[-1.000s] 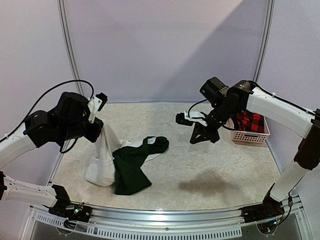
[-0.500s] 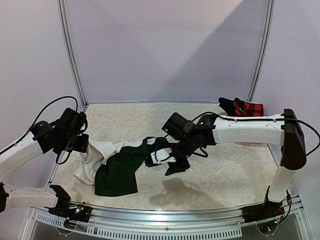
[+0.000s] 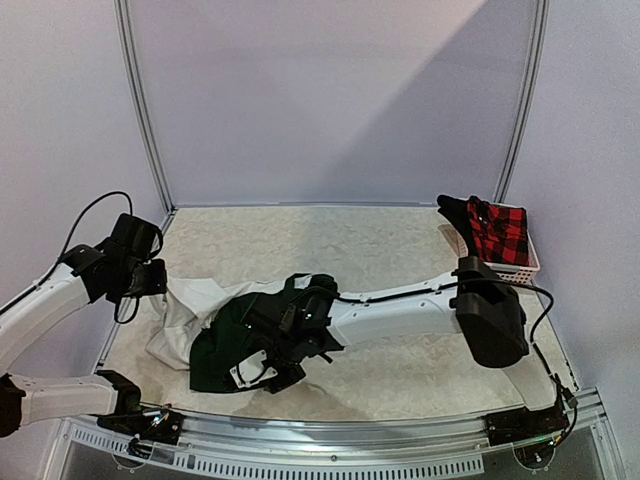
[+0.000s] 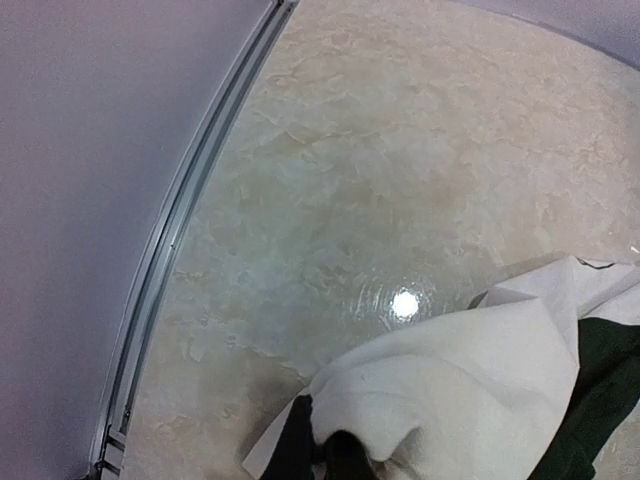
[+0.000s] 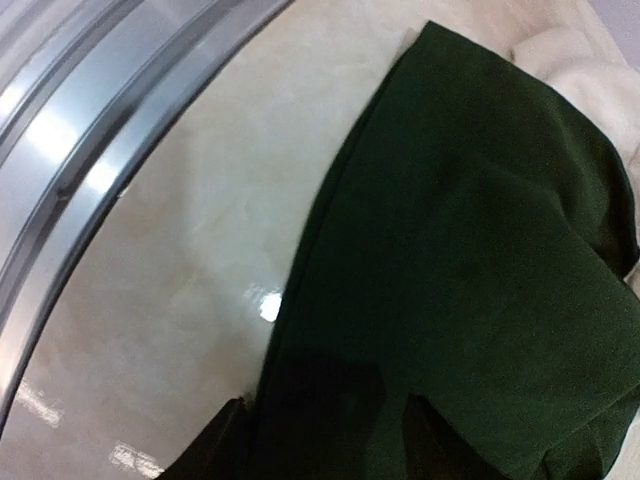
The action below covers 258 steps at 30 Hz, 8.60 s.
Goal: Fold and stack the mixed laundry pile
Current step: Pick up the crumpled T-shirt from the center of the board, then place the crumpled T-shirt at the center of the board, then pick up the crumpled T-shirt from the center of the board, then flatten out the crumpled T-shirt at the center of the board, then move the flattened T-shirt to the center of the board.
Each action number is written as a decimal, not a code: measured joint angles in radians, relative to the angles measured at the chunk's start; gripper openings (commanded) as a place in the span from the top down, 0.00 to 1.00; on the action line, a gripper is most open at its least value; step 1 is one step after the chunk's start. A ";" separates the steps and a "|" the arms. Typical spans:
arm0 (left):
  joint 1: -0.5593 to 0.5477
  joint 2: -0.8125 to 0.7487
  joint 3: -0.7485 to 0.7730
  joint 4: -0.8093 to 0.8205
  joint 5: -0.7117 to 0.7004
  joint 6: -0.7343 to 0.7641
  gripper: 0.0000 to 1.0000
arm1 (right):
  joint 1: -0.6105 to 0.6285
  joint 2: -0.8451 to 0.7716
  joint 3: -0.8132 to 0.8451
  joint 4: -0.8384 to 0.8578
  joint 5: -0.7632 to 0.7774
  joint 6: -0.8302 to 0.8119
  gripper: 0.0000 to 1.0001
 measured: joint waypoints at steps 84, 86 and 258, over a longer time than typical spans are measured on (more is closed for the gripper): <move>-0.132 0.162 0.276 -0.081 0.741 0.419 1.00 | -0.919 -1.097 -0.167 -0.485 0.016 0.240 1.00; -0.145 0.301 0.264 -0.030 0.742 0.419 0.97 | -0.919 -1.041 -0.175 -0.455 0.060 0.258 1.00; 0.172 0.986 0.493 0.154 0.456 0.027 0.62 | -0.971 -0.155 -0.219 -0.177 0.084 0.405 0.73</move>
